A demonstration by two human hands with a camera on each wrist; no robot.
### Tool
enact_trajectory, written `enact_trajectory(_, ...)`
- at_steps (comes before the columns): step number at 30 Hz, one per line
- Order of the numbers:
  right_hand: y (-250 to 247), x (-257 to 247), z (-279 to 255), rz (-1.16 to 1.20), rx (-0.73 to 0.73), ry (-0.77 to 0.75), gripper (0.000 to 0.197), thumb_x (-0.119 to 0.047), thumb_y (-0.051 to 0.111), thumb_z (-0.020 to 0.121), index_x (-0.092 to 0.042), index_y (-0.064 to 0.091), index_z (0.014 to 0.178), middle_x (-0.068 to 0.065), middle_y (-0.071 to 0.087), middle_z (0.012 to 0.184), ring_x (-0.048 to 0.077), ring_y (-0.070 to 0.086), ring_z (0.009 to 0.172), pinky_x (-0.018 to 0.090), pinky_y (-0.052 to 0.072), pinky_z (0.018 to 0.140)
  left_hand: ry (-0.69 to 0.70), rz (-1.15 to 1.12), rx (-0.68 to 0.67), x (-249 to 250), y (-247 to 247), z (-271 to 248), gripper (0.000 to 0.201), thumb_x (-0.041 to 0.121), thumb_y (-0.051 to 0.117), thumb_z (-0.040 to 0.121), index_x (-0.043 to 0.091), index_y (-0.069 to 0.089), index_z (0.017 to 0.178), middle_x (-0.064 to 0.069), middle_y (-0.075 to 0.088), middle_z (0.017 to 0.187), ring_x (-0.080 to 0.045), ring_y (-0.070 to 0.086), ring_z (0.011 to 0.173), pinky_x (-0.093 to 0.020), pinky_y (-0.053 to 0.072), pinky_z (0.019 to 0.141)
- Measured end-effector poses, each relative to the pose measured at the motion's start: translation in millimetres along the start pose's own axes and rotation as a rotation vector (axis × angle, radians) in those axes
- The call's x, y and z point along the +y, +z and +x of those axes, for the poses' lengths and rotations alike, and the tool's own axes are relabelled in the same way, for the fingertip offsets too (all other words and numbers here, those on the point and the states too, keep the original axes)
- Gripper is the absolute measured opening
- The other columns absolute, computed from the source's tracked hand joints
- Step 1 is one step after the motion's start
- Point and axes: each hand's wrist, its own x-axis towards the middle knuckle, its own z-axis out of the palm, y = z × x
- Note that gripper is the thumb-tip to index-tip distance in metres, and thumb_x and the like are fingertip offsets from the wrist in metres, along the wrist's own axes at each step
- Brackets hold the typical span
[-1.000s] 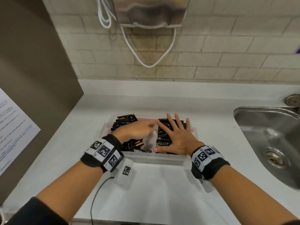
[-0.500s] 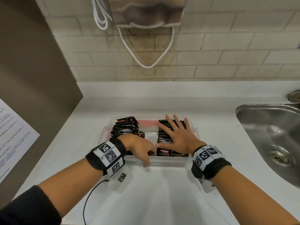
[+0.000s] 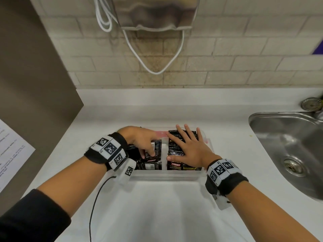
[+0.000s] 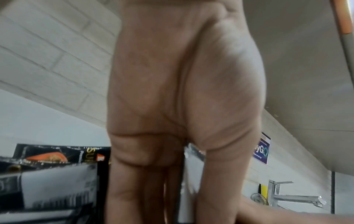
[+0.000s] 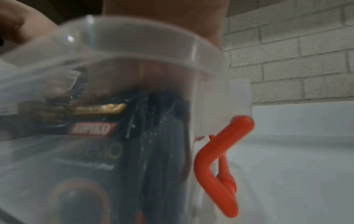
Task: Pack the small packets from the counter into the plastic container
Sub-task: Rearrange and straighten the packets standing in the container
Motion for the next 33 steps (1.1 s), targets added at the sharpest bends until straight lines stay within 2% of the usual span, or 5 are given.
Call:
enact_trajectory(6,-3,-2,-3,-0.022,0.011,0.006,0.088,-0.094,0.014,0.074,-0.055,-0.019,0.146,-0.002,-0.02,0.163,0.027,-0.026,0.148,0.062,-0.014,0.116,0.096,0.002,0.12,-5,0,6,0.054,0.012,0.069,0.091,0.034,0.054,0.138,0.008,0.051,0.14,-0.021,0.074,0.082,-0.035,0.06,0.077)
enact_trajectory(13,-5,-4,-4,-0.017,0.005,0.015,0.088,-0.093,0.018,0.076,-0.055,-0.016,0.148,-0.003,-0.021,0.163,0.026,-0.027,0.148,0.061,-0.013,0.116,0.248,0.022,0.149,1,-12,-8,0.034,-0.001,0.055,0.093,0.02,0.08,0.098,0.02,0.073,0.084,0.011,0.063,0.077,-0.004,0.043,0.073)
enact_trajectory(21,-4,-4,-5,-0.001,0.016,0.016,0.086,-0.093,0.019,0.076,-0.058,-0.017,0.146,-0.004,-0.02,0.163,0.025,-0.026,0.148,0.061,-0.013,0.116,0.14,-0.012,0.093,-10,-18,-20,0.024,0.035,0.068,0.082,0.035,0.077,0.104,0.009,0.07,0.101,-0.006,0.063,0.093,-0.027,0.045,0.094)
enact_trajectory(30,-4,-3,-4,-0.02,0.006,0.021,0.086,-0.091,0.02,0.078,-0.055,-0.015,0.148,-0.003,-0.02,0.163,0.025,-0.026,0.148,0.06,-0.014,0.116,0.278,-0.418,0.492,-20,-11,-13,0.089,-0.01,0.067,0.083,0.047,0.038,0.143,-0.006,0.06,0.113,-0.029,0.069,0.095,-0.042,0.058,0.087)
enact_trajectory(33,-3,-3,-3,-0.015,0.015,0.018,0.086,-0.09,0.022,0.079,-0.055,-0.015,0.148,-0.003,-0.019,0.164,0.025,-0.026,0.148,0.061,-0.014,0.116,0.242,-0.45,0.579,-15,-3,-6,0.063,-0.008,0.063,0.083,0.039,0.054,0.124,-0.002,0.065,0.111,-0.02,0.068,0.094,-0.042,0.059,0.084)
